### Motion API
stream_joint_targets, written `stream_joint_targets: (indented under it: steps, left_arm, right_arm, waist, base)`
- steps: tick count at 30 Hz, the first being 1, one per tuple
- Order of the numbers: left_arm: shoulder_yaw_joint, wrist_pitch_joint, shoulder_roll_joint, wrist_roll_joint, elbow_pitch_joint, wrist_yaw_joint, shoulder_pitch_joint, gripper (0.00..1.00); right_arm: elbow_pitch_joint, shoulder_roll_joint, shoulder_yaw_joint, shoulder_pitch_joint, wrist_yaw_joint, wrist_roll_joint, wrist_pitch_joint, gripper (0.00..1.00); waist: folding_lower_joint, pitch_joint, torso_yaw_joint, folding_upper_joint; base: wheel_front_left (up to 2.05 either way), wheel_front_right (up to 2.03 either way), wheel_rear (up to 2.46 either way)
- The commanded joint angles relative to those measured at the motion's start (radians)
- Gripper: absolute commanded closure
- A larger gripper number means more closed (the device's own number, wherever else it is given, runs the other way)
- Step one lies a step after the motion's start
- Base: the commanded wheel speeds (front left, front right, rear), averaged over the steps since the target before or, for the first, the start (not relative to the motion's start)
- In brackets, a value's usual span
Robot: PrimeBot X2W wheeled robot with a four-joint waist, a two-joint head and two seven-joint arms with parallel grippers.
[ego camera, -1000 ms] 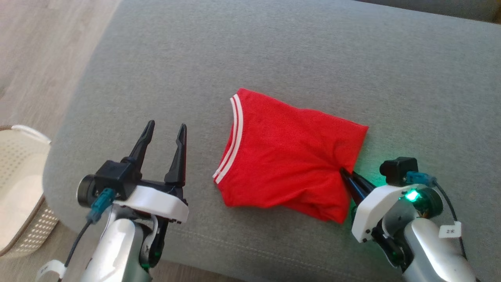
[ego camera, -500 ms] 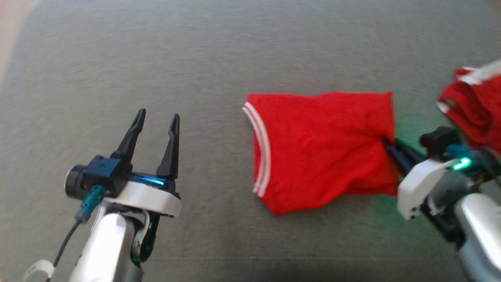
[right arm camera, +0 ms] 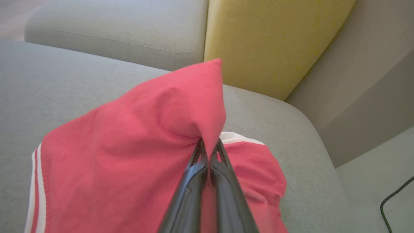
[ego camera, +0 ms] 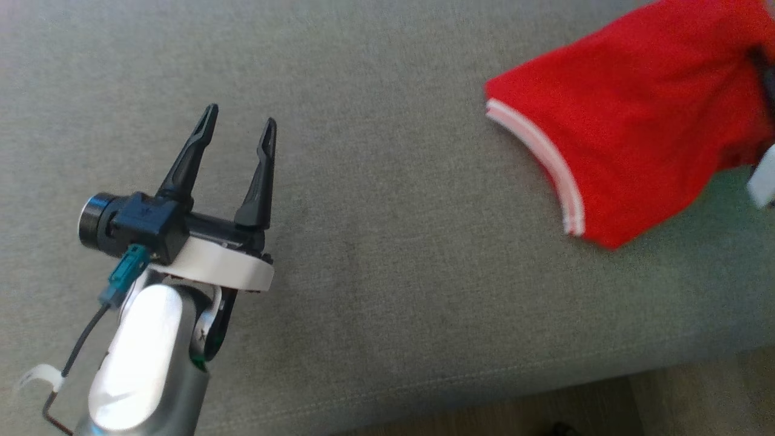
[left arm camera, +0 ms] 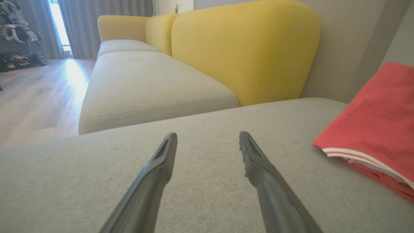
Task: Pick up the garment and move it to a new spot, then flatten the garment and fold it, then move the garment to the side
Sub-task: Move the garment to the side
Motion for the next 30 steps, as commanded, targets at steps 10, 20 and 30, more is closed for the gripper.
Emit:
stream_joint_targets:
  steps: [10, 20, 30]
  left_arm:
    - [0.021, 0.004, 0.037, 0.012, -0.057, -0.006, -0.057, 0.0]
    - [0.012, 0.009, 0.052, 0.014, -0.061, -0.006, -0.074, 0.0]
    - [0.003, 0.01, 0.058, 0.008, -0.056, -0.004, -0.078, 0.0]
  right_arm:
    - [0.017, -0.093, -0.149, -0.054, 0.003, 0.074, -0.034, 1.0]
    - [0.014, -0.075, -0.231, -0.014, 0.003, 0.15, -0.041, 0.88]
    - [-0.02, -0.03, -0.262, 0.026, 0.003, 0.18, -0.042, 0.0]
  waist:
    - [0.0, 0.112, -0.026, 0.0]
    - [0.0, 0.139, -0.057, 0.0]
    - [0.0, 0.129, -0.066, 0.0]
  base:
    - [0.0, 0.0, 0.0]
    - [0.0, 0.0, 0.0]
    - [0.0, 0.0, 0.0]
